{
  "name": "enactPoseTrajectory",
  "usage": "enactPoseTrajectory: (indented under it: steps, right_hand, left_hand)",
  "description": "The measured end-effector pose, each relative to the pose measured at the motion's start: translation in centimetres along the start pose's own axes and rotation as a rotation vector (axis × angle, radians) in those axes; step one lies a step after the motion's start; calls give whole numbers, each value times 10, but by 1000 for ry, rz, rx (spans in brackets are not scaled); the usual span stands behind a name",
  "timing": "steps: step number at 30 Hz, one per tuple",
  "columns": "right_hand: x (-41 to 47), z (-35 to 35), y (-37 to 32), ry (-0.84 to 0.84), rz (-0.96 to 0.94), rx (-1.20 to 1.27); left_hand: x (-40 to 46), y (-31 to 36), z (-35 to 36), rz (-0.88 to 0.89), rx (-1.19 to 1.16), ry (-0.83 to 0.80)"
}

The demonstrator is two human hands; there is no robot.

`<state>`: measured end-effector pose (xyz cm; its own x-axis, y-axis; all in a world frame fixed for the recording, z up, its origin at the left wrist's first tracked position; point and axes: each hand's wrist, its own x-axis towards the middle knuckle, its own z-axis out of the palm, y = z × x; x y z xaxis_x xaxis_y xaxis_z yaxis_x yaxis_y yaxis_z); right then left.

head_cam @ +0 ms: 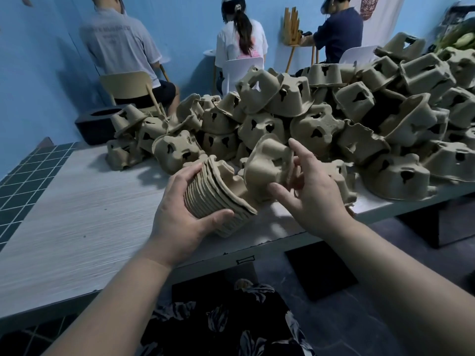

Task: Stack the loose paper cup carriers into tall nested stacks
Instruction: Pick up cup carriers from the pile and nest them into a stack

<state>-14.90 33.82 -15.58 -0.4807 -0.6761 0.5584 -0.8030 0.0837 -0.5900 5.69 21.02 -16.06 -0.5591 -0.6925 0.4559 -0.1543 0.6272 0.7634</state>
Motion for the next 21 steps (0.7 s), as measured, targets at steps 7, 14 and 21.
enactPoseTrajectory:
  steps: [7,14,21]
  right_hand:
    - [-11,0,4,101,64,92]
    - [-11,-9,-1,-12,108,155]
    - [-13,-27,-2,-203,43,-37]
  left_hand:
    - [-4,0,-4,-2,6,-8]
    - [-9,0,-8,-8,9,0]
    - [-12,1,-11,-19,27,1]
